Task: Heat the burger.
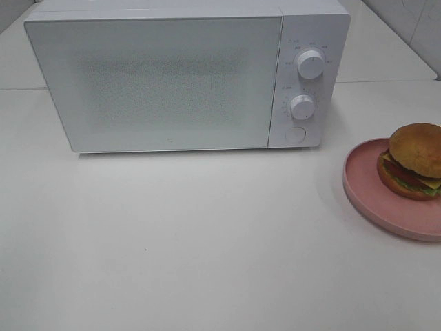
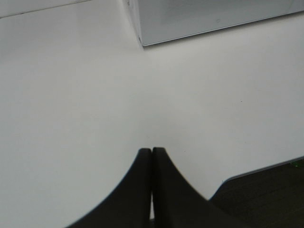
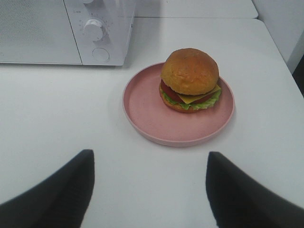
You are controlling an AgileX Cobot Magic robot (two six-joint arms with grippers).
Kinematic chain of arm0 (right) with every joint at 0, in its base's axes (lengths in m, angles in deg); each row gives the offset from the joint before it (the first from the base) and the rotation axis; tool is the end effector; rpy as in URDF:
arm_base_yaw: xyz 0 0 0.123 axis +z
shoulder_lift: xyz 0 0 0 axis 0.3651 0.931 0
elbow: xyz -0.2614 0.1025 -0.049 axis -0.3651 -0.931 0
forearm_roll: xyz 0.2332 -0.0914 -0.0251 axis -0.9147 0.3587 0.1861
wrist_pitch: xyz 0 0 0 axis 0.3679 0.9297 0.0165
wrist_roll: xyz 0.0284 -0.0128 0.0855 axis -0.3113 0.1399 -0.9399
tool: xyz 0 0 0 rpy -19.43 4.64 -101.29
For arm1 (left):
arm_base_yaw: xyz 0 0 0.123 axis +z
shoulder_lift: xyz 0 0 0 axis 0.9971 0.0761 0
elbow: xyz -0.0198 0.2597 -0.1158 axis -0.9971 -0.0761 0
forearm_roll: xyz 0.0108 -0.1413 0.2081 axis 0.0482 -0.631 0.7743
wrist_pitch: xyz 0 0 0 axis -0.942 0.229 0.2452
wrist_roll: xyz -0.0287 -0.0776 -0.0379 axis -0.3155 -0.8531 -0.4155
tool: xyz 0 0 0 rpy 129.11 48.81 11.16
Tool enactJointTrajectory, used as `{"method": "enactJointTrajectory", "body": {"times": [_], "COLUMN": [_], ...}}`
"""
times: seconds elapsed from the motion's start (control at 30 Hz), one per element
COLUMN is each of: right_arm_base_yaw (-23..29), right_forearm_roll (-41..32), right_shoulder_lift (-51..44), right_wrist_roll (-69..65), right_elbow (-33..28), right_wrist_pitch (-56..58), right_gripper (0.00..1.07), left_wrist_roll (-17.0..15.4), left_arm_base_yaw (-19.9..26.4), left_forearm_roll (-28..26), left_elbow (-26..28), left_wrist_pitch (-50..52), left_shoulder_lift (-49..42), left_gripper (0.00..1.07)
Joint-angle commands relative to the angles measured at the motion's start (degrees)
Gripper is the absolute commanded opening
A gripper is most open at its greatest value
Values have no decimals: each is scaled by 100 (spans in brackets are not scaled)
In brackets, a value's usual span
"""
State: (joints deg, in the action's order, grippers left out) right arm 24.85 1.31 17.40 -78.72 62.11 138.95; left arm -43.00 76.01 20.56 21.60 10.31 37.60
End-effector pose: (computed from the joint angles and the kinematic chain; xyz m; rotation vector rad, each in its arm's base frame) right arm -0.0039 -0.0007 0.2812 -0.0657 1.9917 0.0275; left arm -0.0079 -0.0019 0.3011 0.3131 2.1298 -0.0759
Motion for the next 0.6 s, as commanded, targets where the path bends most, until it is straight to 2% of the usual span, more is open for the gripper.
{"method": "enactJointTrajectory", "body": {"times": [0.03,0.27,0.6], "right_arm_base_yaw": [-23,-23,-23], "right_forearm_roll": [-34,-34,-34], "right_shoulder_lift": [-143,-143,-143], "right_wrist_roll": [17,17,17], "right_elbow": [-11,-11,-11], "right_wrist_pitch": [-74,-74,-74], "right_gripper": [64,64,64], "left_wrist_roll": [298,619,613], "left_arm_base_yaw": [17,11,11], "left_forearm_roll": [-309,-481,-487], "left_elbow": [-241,-590,-705], "left_wrist_pitch": [235,636,831], "left_shoulder_lift": [-229,-246,-246], "left_gripper": [0,0,0]}}
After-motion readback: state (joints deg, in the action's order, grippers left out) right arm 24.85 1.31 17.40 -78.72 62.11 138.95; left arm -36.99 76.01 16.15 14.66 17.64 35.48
